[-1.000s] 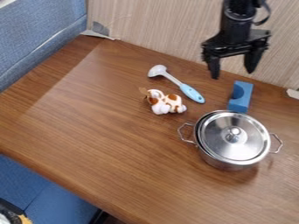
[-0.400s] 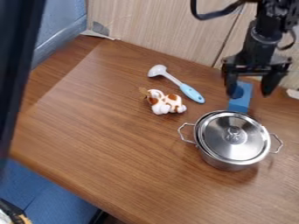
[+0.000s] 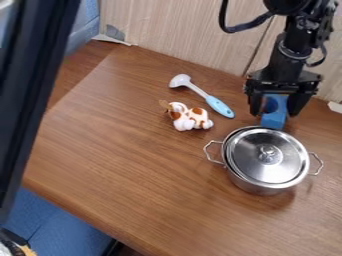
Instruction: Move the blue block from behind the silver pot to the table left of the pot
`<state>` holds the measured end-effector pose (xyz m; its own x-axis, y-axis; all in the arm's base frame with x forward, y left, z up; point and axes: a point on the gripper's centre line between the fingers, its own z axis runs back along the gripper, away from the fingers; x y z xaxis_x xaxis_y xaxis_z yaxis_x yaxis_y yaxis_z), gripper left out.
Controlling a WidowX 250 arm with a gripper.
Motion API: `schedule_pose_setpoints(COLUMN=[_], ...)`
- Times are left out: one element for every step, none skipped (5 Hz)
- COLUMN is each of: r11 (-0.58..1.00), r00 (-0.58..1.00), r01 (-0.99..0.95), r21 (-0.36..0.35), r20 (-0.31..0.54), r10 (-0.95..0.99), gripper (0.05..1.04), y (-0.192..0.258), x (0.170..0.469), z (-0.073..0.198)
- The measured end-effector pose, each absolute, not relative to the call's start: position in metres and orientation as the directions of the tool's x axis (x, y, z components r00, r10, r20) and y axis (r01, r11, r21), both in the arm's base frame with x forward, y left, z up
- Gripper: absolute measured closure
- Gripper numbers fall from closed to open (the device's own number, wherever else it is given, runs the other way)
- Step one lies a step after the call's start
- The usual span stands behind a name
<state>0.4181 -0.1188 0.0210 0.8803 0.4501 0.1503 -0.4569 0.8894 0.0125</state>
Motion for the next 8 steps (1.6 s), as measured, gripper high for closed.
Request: schedule_pose_setpoints(r11=[0.883, 0.881, 0.879, 0.878, 0.871, 0.847, 0.805, 0.748], r00=[0.873, 0.871, 0.869, 0.868, 0.862, 0.828, 0.770, 0.709], r01=[-0.469, -0.473, -0.477, -0.478, -0.492, -0.529, -0.575, -0.639], r21=[0.015, 0.023, 0.023, 0.023, 0.010, -0.050, -0.144, -0.179], r20=[0.159, 0.162, 0.166, 0.166, 0.151, 0.191, 0.236, 0.240], r10=[0.461, 0.463, 0.467, 0.468, 0.485, 0.528, 0.592, 0.663], gripper=[0.419, 0.717, 0.773, 0.773, 0.773, 0.773, 0.773, 0.773], y=[-0.118, -0.117, -0.117, -0.118, -0.119, -0.107, -0.079, -0.043], x=[0.420, 0.420, 0.420, 0.420, 0.421, 0.429, 0.423, 0.398], z=[0.015, 0.010, 0.010, 0.011, 0.015, 0.050, 0.095, 0.113])
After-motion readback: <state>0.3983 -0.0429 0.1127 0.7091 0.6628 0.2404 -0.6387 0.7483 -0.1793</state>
